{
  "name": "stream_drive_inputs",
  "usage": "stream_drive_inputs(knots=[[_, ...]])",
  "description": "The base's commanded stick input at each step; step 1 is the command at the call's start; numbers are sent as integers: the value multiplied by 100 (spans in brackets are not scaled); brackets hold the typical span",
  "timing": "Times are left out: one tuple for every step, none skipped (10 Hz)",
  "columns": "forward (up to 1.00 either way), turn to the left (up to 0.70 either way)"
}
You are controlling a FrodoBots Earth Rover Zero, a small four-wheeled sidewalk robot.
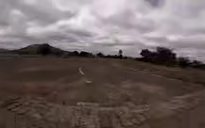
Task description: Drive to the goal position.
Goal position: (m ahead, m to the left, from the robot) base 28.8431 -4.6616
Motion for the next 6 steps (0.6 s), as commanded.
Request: stream_drive_inputs(knots=[[60,0],[60,0],[60,0],[60,0],[60,0],[60,0]])
